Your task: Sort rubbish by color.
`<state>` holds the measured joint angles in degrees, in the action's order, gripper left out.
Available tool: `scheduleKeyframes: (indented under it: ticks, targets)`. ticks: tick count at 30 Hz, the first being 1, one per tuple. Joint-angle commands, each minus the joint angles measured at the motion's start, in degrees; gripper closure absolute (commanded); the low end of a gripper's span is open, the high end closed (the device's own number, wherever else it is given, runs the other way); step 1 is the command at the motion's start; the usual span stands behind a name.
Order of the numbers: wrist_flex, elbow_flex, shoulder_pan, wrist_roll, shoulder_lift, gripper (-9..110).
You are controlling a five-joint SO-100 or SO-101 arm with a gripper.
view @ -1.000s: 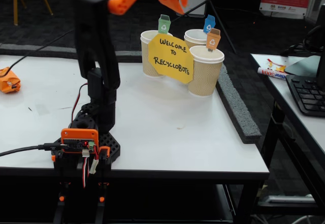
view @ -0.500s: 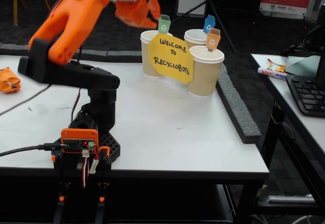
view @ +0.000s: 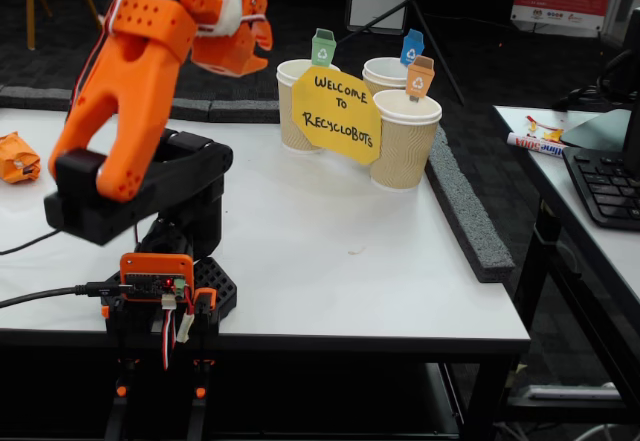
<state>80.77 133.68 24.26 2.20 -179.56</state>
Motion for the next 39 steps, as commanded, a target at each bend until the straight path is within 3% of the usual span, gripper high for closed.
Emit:
scheduleKeyframes:
  ticks: [1,9,39]
  targets:
    - [-0.35,-0.18,-2.55,1.05,-2.64,101]
    - [-1.49,3.08,-6.5,1.14,-5.1,101]
    - [-3.16,5.1,-52.12,1.14,-5.01,101]
